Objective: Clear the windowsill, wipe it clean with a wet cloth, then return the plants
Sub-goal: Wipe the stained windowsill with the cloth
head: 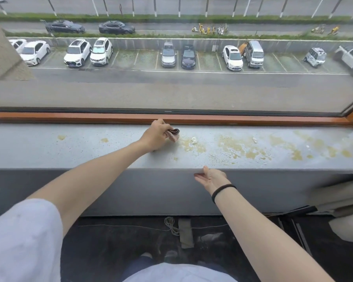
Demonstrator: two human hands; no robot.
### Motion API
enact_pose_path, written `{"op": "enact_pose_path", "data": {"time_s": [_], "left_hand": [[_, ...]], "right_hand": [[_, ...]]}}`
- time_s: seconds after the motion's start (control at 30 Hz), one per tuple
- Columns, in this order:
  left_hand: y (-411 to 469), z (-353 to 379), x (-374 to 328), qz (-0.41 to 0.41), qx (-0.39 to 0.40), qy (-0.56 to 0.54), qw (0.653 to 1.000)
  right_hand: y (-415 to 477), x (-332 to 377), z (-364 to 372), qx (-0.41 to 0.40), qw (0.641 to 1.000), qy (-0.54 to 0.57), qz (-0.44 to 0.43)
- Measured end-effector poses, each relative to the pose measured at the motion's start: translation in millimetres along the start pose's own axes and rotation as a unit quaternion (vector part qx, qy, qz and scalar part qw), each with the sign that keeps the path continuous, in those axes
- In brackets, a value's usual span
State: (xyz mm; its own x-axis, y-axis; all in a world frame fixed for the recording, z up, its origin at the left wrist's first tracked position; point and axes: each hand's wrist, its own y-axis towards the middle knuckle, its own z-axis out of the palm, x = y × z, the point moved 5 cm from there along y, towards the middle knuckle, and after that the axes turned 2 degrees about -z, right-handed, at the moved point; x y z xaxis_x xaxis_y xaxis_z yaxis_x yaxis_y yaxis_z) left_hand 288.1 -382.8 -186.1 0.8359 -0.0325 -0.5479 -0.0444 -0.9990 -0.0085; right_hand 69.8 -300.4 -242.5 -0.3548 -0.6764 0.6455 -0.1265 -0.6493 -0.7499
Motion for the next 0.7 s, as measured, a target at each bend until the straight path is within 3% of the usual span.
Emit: {"op": "enact_pose_path", "data": {"time_s": [0.4, 0.53, 0.63, 0.7], "left_hand": [[62.0, 16.9, -7.3, 0.060, -0.049, 0.170, 0.982], [53.0, 31.6, -11.5, -0.014, -0.029, 0.080, 0.996], [39.6, 42.0, -23.3, 0.034, 0.057, 0.005, 0.998], [33.3, 34.8, -23.3, 0.032, 0.058, -0.069, 0.995]], "right_hand": [[22.0, 19.4, 0.5, -0.020, 0.999, -0.027, 0.022], [27.6, 20.4, 2.2, -0.012, 0.999, -0.025, 0.022], [30.6, 19.8, 1.0, 0.005, 1.000, -0.014, 0.022], [34.0, 18.9, -1.4, 0.009, 1.000, -0.015, 0.019]]}}
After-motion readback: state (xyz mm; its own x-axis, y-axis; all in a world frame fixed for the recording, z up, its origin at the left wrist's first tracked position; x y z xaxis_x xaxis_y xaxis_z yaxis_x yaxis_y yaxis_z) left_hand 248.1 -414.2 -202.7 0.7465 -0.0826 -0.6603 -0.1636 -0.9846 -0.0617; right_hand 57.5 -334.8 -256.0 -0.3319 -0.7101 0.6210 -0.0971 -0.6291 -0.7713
